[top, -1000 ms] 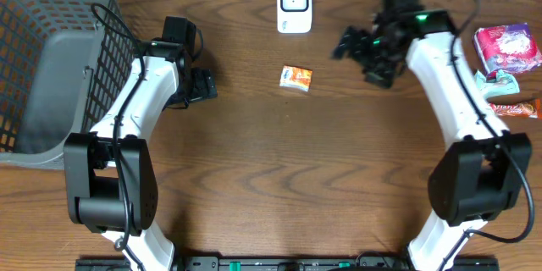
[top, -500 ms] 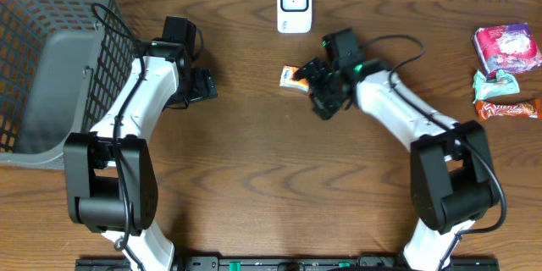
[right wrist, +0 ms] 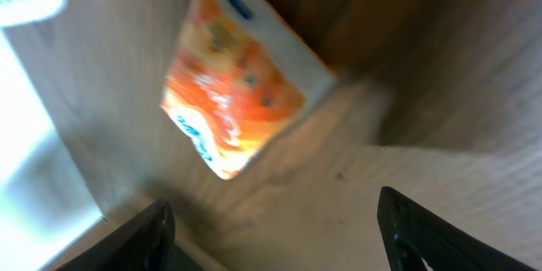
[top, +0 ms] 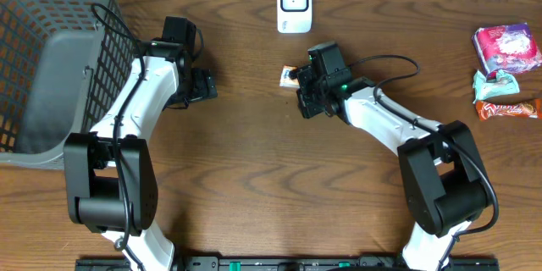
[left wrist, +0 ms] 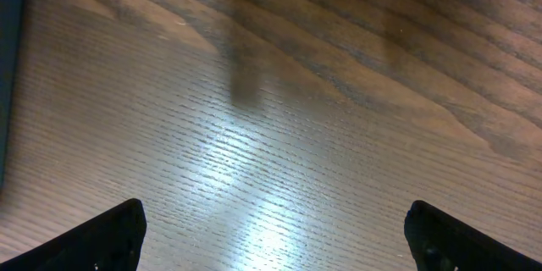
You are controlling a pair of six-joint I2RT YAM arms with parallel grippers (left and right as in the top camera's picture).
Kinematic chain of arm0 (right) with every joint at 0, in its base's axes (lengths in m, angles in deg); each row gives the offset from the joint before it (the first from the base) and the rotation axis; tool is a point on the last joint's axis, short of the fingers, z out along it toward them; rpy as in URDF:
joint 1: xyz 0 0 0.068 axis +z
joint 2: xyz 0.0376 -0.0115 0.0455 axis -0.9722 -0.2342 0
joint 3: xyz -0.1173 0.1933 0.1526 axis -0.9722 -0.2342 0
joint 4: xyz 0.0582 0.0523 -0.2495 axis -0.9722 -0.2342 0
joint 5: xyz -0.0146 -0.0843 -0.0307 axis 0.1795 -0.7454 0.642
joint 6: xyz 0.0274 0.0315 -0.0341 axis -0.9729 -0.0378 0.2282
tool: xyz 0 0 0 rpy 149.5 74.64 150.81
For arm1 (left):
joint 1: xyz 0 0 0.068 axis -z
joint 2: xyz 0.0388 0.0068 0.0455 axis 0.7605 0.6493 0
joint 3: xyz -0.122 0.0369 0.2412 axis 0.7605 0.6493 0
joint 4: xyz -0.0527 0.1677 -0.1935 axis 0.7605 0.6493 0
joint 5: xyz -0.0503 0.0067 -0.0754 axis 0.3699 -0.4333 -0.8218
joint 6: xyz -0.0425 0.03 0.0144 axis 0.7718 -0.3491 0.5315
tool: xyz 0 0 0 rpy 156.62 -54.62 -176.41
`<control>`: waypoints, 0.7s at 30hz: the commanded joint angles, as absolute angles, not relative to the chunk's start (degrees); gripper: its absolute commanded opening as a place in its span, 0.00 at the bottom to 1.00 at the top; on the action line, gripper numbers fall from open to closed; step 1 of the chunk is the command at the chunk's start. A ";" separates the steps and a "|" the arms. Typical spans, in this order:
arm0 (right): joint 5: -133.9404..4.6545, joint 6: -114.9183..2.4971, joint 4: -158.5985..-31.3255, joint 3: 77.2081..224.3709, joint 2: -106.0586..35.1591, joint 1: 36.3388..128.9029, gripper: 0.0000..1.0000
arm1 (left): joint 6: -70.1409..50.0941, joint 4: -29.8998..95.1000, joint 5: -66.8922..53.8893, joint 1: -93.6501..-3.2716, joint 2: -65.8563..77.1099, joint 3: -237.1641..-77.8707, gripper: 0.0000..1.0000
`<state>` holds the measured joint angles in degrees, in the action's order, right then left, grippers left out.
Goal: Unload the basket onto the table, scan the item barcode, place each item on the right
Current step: 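Reach the right gripper to the Kleenex pack and grasp it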
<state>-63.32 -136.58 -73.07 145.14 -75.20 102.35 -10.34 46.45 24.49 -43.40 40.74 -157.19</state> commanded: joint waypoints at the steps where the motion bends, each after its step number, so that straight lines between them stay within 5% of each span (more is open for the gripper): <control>1: -68.72 -139.16 -71.26 144.79 -75.72 103.51 0.73 | -10.89 46.77 25.26 -43.49 40.81 -157.65 0.98; 17: -75.65 -140.86 -68.48 144.79 -81.93 104.34 0.62 | -10.89 46.77 25.26 -43.49 40.81 -157.65 0.98; 21: -76.92 -130.09 -67.89 144.83 -81.40 102.98 0.46 | -10.89 46.77 25.26 -43.49 40.81 -157.65 0.98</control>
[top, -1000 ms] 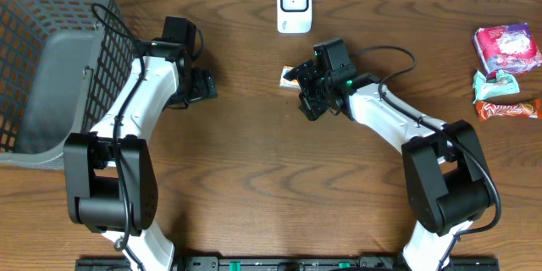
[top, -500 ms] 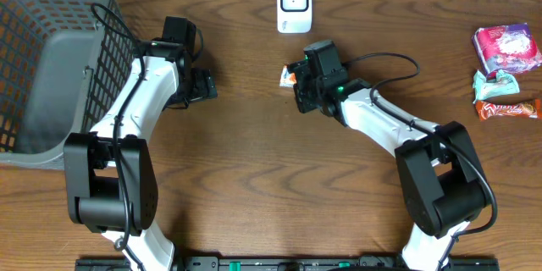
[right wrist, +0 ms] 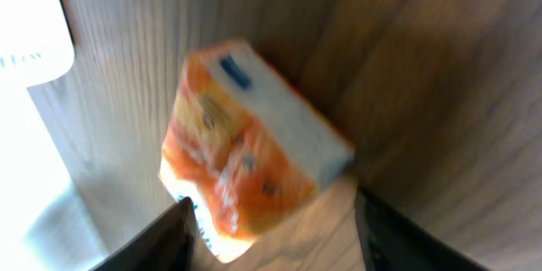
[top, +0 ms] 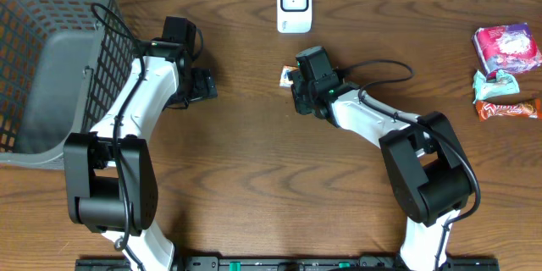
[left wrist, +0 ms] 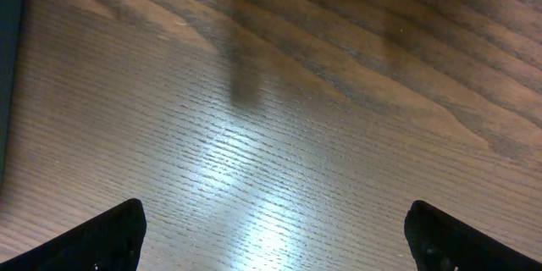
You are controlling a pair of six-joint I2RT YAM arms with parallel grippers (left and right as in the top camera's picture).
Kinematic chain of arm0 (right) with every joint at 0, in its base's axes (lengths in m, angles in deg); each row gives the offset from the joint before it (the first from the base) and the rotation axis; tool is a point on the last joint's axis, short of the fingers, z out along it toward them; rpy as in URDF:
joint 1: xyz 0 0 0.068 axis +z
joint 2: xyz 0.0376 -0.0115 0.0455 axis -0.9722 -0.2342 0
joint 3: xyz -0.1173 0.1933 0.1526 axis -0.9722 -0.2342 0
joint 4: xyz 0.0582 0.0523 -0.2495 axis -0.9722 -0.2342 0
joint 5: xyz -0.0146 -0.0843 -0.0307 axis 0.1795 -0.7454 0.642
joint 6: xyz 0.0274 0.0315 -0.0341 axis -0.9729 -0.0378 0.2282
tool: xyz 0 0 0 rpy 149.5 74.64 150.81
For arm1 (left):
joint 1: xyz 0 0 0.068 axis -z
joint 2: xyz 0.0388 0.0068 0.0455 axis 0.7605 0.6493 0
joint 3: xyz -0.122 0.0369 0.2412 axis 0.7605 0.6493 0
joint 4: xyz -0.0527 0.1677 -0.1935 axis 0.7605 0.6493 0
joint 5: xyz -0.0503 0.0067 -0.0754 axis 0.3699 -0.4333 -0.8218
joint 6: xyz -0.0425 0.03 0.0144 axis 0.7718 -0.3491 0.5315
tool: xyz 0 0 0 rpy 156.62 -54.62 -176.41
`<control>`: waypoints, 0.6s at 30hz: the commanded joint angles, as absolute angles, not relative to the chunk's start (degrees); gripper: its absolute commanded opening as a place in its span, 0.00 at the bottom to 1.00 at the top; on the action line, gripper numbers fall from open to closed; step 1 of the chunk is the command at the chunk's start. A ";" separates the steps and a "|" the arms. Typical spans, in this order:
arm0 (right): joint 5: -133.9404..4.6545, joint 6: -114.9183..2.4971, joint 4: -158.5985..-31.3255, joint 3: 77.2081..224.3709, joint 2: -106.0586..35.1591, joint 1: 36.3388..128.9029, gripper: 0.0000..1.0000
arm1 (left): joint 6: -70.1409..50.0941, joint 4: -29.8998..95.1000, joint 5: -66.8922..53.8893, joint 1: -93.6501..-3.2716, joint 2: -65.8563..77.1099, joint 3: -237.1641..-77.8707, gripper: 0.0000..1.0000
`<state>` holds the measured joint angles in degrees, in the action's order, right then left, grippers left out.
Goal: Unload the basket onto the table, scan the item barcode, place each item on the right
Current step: 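Reach the right gripper to the Kleenex pack and grasp it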
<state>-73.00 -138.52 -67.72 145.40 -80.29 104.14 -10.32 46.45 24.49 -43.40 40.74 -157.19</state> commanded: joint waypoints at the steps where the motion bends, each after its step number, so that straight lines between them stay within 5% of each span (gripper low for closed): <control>1: -76.87 -126.68 -67.85 144.83 -81.29 102.37 0.41 | -10.89 46.77 25.26 -43.49 40.81 -157.65 0.98; 9: -64.28 -110.02 -67.63 144.86 -79.98 95.79 0.09 | -10.89 46.77 25.26 -43.49 40.81 -157.65 0.98; 14: -51.34 -100.25 -67.15 145.21 -79.26 91.27 0.33 | -10.89 46.77 25.26 -43.49 40.81 -157.65 0.98; 18: -45.53 -91.47 -68.44 145.21 -79.26 89.78 0.41 | -10.89 46.77 25.26 -43.49 40.81 -157.65 0.98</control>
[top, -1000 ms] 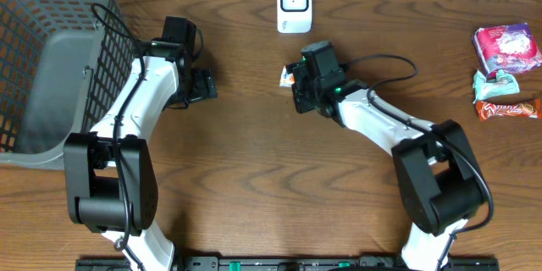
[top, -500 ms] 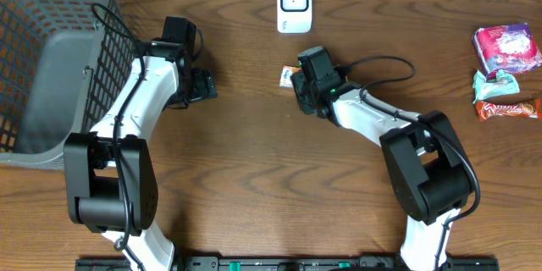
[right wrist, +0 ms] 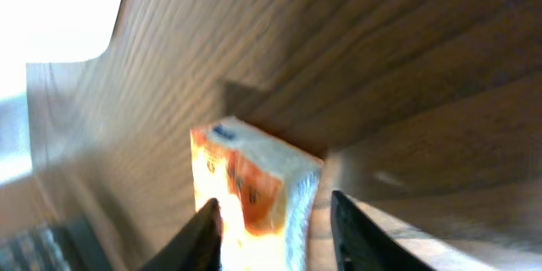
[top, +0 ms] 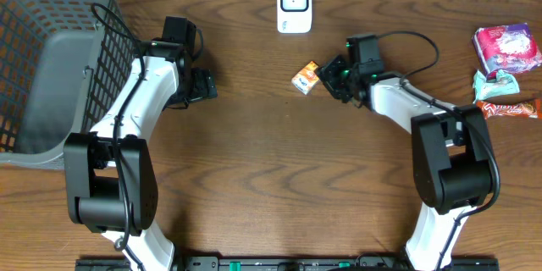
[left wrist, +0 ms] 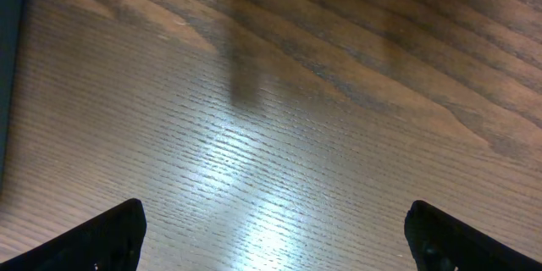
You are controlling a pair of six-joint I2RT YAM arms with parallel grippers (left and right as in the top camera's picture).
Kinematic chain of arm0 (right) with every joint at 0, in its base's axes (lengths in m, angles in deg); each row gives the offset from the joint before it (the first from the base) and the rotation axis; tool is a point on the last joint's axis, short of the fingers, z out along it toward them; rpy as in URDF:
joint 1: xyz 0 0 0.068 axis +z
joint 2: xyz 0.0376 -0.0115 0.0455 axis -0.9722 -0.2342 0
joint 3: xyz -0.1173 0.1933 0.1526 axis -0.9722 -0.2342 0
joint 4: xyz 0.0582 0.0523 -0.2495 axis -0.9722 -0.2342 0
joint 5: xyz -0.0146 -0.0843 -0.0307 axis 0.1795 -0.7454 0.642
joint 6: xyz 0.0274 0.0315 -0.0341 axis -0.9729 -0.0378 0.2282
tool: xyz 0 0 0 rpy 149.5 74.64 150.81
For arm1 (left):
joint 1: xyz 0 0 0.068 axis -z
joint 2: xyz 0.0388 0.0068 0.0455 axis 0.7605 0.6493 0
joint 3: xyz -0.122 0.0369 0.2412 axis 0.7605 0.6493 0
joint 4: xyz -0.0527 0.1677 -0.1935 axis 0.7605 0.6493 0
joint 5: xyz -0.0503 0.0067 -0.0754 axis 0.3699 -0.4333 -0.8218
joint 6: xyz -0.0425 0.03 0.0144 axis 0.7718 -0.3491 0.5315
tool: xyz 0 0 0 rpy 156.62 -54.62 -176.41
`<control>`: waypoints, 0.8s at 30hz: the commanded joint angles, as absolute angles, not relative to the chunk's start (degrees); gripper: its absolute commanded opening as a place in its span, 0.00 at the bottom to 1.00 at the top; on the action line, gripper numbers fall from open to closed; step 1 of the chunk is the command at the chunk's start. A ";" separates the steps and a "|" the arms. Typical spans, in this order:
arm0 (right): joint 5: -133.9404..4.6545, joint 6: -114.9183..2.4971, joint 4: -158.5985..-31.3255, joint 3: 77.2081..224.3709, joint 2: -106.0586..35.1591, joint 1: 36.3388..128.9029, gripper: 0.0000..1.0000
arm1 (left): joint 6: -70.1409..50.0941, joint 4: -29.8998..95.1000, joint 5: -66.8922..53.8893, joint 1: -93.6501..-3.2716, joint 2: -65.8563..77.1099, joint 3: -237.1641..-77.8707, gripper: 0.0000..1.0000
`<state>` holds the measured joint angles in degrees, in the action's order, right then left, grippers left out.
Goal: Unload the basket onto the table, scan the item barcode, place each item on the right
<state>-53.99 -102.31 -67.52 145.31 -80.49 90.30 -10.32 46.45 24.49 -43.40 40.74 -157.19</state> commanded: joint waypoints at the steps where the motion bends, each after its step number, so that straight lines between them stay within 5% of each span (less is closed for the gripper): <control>1: -45.35 -89.94 -69.42 145.21 -79.26 89.78 0.45 | -10.89 46.77 25.26 -43.49 40.81 -157.65 0.98; 6: -45.40 -88.06 -72.13 145.16 -79.26 90.89 0.61 | -10.89 46.77 25.26 -43.49 40.81 -157.65 0.98; 11: -47.74 -86.15 -72.81 145.14 -79.33 93.43 0.67 | -10.89 46.77 25.26 -43.49 40.81 -157.65 0.98; 14: -50.53 -86.18 -73.38 145.14 -79.33 94.30 0.97 | -10.89 46.77 25.26 -43.49 40.81 -157.65 0.98; 24: -50.73 -86.15 -74.06 145.14 -79.33 94.13 0.99 | -10.89 46.77 25.26 -43.49 40.81 -157.65 0.98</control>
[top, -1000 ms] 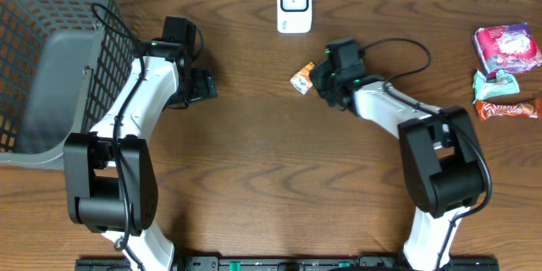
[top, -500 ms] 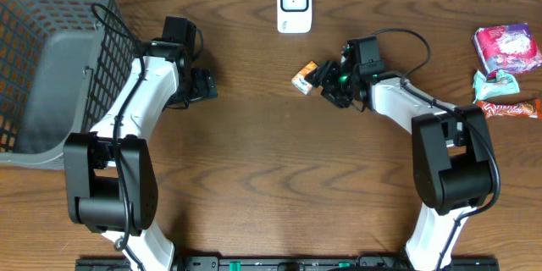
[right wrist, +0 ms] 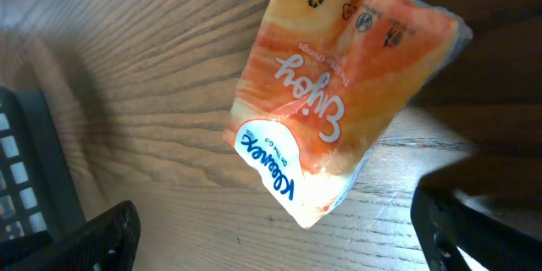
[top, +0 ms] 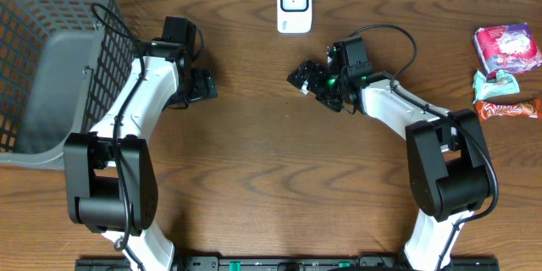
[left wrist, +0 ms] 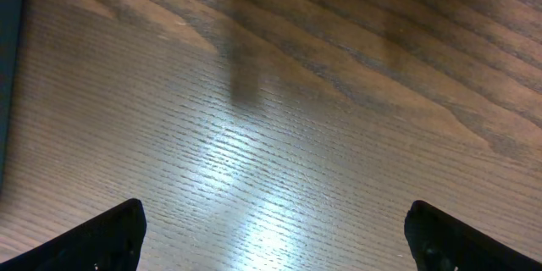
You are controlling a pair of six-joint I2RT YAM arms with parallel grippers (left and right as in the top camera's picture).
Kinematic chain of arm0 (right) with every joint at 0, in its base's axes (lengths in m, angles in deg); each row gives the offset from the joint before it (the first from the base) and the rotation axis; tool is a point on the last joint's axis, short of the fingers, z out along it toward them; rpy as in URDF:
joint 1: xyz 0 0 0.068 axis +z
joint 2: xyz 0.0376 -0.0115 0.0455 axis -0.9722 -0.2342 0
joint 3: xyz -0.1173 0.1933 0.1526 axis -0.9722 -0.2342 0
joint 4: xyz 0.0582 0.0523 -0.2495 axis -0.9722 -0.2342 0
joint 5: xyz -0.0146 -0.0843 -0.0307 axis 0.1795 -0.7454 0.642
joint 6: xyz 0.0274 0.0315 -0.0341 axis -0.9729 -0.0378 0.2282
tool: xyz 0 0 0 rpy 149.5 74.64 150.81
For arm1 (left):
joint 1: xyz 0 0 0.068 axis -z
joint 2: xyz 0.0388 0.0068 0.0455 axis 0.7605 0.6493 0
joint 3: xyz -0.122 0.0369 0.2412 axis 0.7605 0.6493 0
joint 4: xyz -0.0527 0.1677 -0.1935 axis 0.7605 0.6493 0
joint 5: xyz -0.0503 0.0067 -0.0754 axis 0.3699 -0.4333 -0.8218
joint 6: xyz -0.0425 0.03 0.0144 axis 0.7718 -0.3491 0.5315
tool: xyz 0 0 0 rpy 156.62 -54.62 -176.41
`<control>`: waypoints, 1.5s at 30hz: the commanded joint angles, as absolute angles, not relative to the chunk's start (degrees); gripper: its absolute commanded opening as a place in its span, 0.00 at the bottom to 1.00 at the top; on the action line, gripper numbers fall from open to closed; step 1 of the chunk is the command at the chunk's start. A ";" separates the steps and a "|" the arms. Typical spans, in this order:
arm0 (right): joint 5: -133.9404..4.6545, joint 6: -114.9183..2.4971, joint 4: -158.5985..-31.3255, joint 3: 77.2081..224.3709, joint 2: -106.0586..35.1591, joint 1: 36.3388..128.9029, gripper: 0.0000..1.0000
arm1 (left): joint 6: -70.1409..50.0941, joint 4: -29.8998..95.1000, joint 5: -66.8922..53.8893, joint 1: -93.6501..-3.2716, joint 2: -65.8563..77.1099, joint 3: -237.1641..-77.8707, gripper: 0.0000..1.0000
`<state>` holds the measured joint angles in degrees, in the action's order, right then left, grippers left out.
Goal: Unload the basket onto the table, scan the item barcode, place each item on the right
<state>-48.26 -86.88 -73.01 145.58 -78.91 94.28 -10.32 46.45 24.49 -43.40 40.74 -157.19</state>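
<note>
An orange Kleenex tissue pack (right wrist: 339, 93) lies flat on the wood, printed face up, just ahead of my open right gripper (right wrist: 275, 224); nothing sits between the fingers. From overhead my right gripper (top: 306, 78) hangs over the pack, hiding nearly all of it. The white barcode scanner (top: 294, 4) stands at the table's back edge, behind that gripper. My left gripper (top: 201, 86) rests open at the left over bare wood, its fingers (left wrist: 110, 233) wide apart.
A grey wire basket (top: 42, 68) fills the far left. At the far right lie a pink packet (top: 506, 47), a teal wrapper (top: 495, 82) and an orange bar (top: 506, 108).
My right gripper was to the right of the tissue pack and now hangs over it, looking down on its printed face. The left arm has not moved.
My right gripper first sat open close beside the pack, which lay below the scanner. Later the pack lay a little further right and turned, with the gripper off to its right. Now the gripper is above the pack. The left arm stayed still throughout.
</note>
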 commanded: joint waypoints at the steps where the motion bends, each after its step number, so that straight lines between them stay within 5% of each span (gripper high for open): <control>1: -50.77 -86.11 -74.21 145.14 -79.31 94.13 0.99 | -10.89 46.77 25.26 -43.49 40.81 -157.65 0.98; 4: -50.95 -84.12 -75.52 145.14 -79.33 94.02 0.99 | -10.89 46.77 25.26 -43.49 40.81 -157.65 0.98; 8: -50.84 -77.48 -76.29 145.14 -79.31 93.12 0.78 | -10.89 46.77 25.26 -43.49 40.81 -157.65 0.98; 22: -38.47 -72.52 -77.09 145.14 -79.31 87.72 0.79 | -10.89 46.77 25.26 -43.49 40.81 -157.65 0.98; 26: -40.44 -80.43 -75.87 145.14 -79.33 87.81 0.67 | -10.89 46.77 25.26 -43.49 40.81 -157.65 0.98; 32: -52.15 -86.22 -75.00 145.14 -79.42 88.62 0.71 | -10.89 46.77 25.26 -43.49 40.81 -157.65 0.98; 45: -59.93 -92.69 -70.54 145.05 -81.32 93.49 0.56 | -10.89 46.77 25.26 -43.49 40.81 -157.65 0.98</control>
<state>-55.47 -90.24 -70.56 145.40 -79.87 92.84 -10.34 46.45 24.49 -43.40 40.74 -157.19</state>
